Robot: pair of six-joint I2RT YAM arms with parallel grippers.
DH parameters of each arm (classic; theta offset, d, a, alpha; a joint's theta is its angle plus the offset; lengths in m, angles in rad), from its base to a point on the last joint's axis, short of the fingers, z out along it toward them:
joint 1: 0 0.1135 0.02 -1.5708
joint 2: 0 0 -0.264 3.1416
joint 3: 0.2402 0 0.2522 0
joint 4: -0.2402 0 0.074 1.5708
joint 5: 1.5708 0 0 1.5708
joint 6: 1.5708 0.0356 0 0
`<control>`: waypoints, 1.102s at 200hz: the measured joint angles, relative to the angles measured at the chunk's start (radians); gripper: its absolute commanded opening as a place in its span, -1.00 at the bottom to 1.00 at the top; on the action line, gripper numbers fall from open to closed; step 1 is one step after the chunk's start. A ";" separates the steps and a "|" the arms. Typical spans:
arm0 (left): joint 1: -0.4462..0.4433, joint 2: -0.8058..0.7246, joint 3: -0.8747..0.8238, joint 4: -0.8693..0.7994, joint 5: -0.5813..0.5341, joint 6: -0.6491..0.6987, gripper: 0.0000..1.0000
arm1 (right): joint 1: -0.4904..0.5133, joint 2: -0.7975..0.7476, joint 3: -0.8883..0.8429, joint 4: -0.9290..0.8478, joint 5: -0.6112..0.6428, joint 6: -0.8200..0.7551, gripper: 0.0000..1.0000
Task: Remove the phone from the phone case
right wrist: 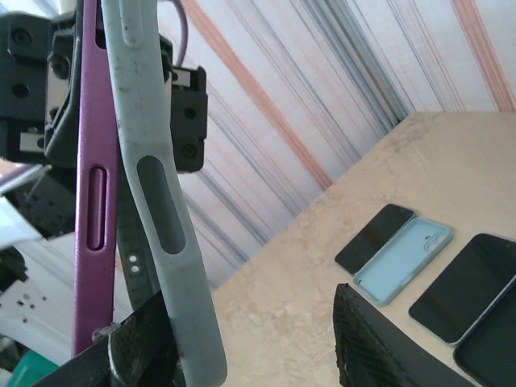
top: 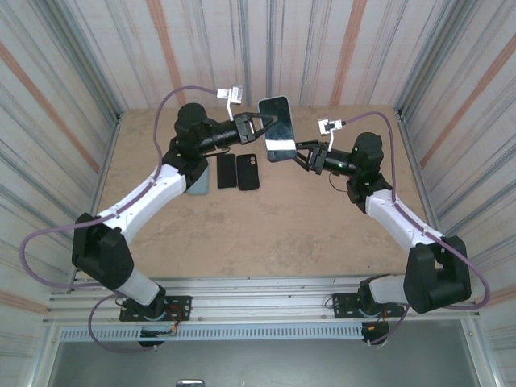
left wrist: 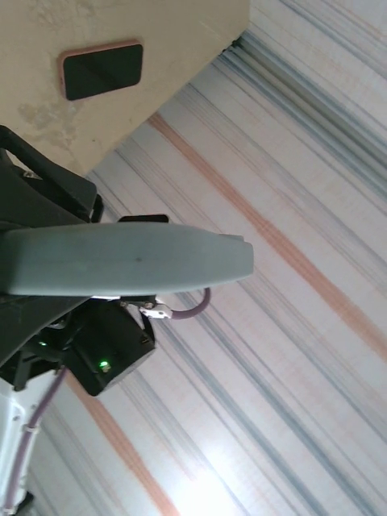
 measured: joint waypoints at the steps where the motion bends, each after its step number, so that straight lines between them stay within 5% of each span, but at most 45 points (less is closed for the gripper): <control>1: -0.002 0.000 0.000 0.002 -0.004 -0.004 -1.00 | 0.000 0.000 0.000 0.005 0.002 0.007 0.03; 55: -0.067 0.000 -0.029 0.077 -0.236 -0.107 -1.00 | -0.016 0.039 -0.032 0.233 0.059 0.302 -0.04; 107: -0.075 0.007 -0.054 0.099 -0.367 -0.213 -1.00 | -0.016 0.098 -0.039 0.398 0.096 0.525 -0.34; 180: -0.082 0.016 -0.108 0.117 -0.479 -0.335 -1.00 | -0.015 0.137 -0.046 0.464 0.125 0.644 -0.77; 220: -0.087 0.016 -0.115 0.116 -0.496 -0.356 -0.76 | -0.016 0.144 -0.059 0.497 0.135 0.684 -0.89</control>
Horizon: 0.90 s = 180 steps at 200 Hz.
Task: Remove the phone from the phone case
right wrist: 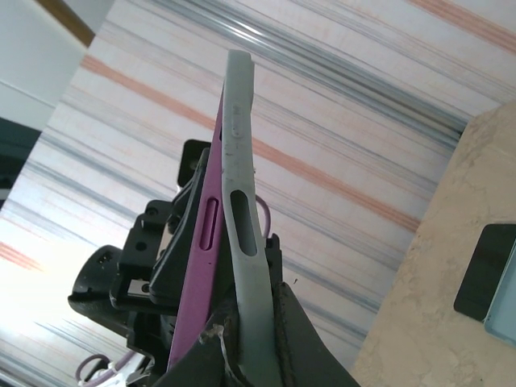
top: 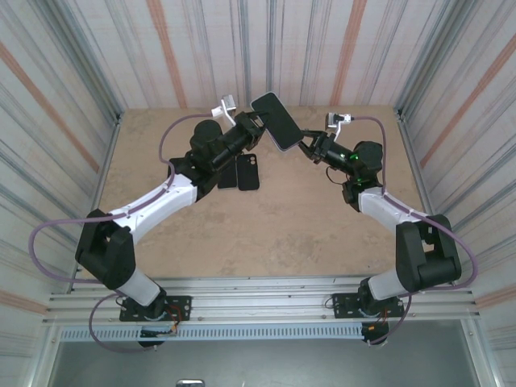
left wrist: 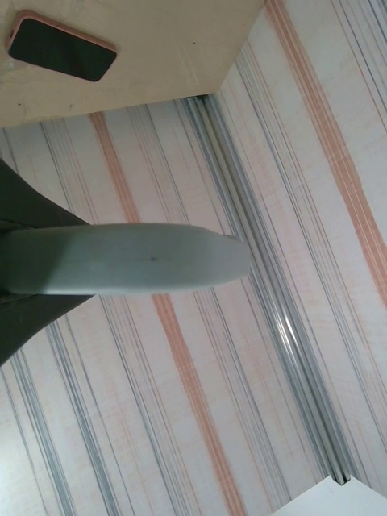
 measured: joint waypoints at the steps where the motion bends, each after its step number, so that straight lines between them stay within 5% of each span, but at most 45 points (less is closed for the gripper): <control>1: 0.000 0.000 0.000 0.000 0.000 0.000 -0.75 | 0.000 0.000 0.000 0.001 0.000 0.000 -0.90; 90: 0.014 0.021 -0.014 -0.064 -0.027 0.008 -0.08 | 0.000 0.041 -0.006 0.105 0.014 0.060 -0.96; 135: 0.019 0.021 -0.014 -0.089 -0.023 0.020 0.42 | 0.000 0.041 -0.017 0.100 0.039 0.054 -0.97; 180: 0.016 0.020 -0.015 -0.133 -0.020 0.023 0.56 | 0.000 0.031 -0.031 0.059 0.109 0.023 -0.97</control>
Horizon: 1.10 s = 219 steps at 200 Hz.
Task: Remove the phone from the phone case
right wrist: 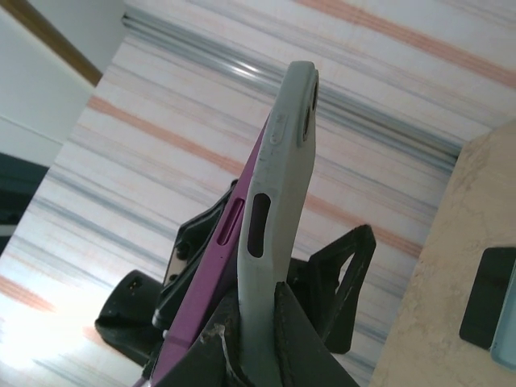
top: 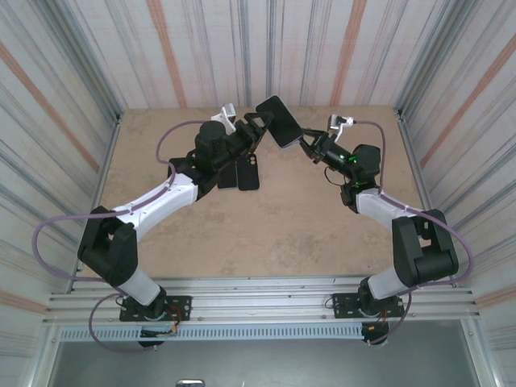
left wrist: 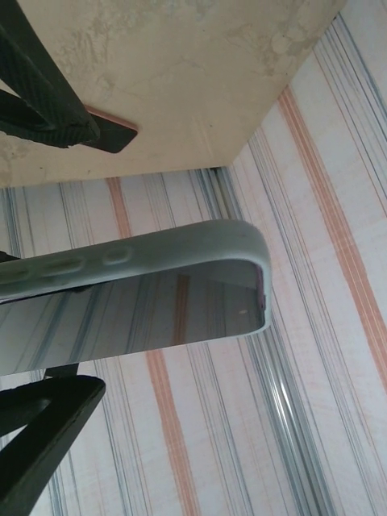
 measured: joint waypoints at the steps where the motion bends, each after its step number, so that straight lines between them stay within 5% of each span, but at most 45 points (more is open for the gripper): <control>1: -0.001 -0.001 -0.001 0.000 -0.002 0.000 0.56 | 0.000 -0.001 -0.001 -0.002 0.003 -0.002 -0.97; 109: -0.228 -0.110 -0.116 -0.032 -0.212 -0.140 0.33 | 0.055 -0.092 -0.035 -0.131 0.304 -0.224 -0.99; 219: -0.259 -0.050 -0.026 0.006 -0.268 -0.228 0.16 | 0.108 -0.032 -0.041 -0.051 0.379 -0.224 -1.00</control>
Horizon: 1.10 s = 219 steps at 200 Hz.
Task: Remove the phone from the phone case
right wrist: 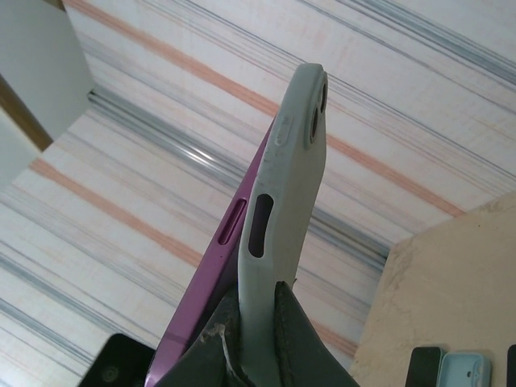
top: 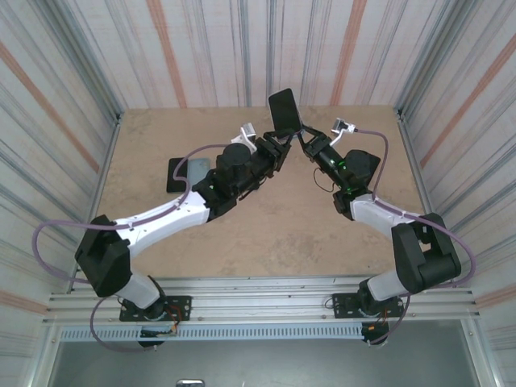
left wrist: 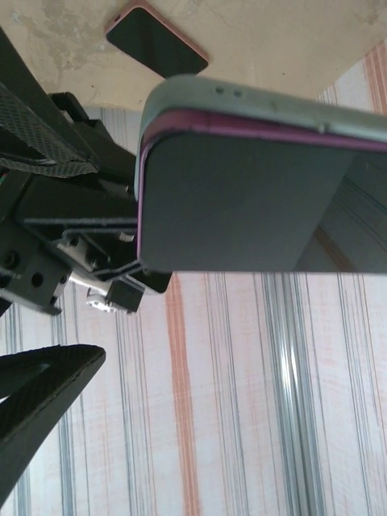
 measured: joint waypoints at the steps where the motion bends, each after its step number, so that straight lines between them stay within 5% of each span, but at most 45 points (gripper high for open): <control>1: 0.000 0.002 0.000 0.000 0.000 -0.002 0.16 | 0.000 0.000 0.000 0.000 0.000 0.000 -1.00; 219: 0.040 0.065 0.031 0.047 -0.001 -0.043 -0.01 | 0.037 0.024 -0.043 0.080 0.048 0.000 -1.00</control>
